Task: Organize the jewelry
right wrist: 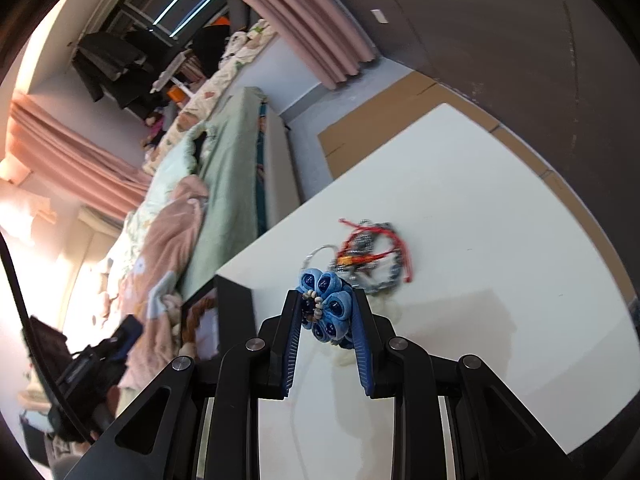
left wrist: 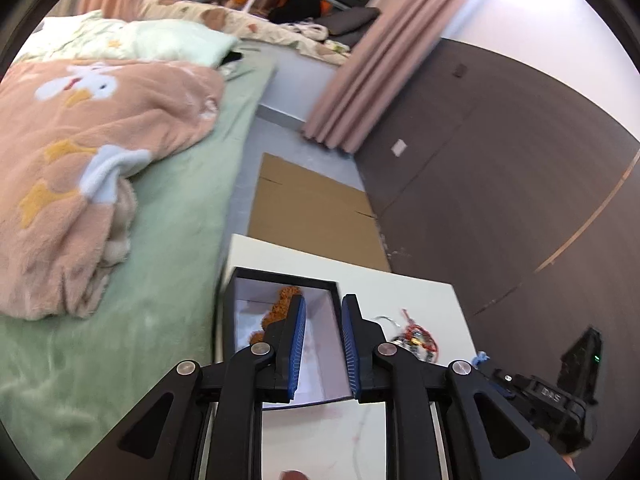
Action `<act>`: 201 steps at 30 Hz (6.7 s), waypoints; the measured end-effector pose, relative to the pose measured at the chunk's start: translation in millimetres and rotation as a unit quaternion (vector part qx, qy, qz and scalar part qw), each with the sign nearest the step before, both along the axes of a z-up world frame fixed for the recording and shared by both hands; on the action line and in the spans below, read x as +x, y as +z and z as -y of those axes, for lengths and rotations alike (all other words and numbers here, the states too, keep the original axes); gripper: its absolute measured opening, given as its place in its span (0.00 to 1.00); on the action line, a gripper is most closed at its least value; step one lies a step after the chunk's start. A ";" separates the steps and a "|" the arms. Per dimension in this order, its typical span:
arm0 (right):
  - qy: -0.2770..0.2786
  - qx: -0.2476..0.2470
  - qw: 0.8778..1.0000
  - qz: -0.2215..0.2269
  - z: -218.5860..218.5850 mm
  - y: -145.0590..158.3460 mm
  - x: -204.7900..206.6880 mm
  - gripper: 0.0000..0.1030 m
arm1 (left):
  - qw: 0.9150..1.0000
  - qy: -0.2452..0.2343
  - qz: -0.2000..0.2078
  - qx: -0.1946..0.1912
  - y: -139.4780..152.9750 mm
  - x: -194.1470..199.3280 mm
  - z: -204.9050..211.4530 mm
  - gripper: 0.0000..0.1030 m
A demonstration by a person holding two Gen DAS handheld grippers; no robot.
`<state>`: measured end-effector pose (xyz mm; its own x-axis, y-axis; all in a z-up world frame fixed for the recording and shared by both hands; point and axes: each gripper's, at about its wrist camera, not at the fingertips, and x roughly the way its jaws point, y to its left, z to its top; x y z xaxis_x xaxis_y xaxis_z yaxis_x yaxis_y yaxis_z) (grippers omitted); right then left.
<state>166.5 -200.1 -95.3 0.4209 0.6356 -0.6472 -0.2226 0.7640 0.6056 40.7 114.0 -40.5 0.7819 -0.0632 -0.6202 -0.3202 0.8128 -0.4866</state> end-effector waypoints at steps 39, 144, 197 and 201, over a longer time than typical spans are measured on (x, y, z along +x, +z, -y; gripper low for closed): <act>0.056 0.077 0.995 0.002 -45.1 6.8 4.3 0.76 | 0.998 0.035 0.029 0.048 10.0 -3.9 -8.1 1.00; -0.037 0.043 0.981 -0.188 -4.9 -75.5 81.9 0.42 | 0.988 -0.136 0.012 0.070 -5.1 72.0 69.7 0.00; 0.148 0.150 0.978 0.010 -113.5 5.3 -19.2 0.09 | 1.000 0.004 -0.025 -0.005 -7.3 -4.8 -25.3 0.99; 0.176 0.150 0.973 0.012 -139.7 6.6 -24.4 0.14 | 1.000 0.010 -0.021 -0.003 -7.2 -7.5 -28.7 0.99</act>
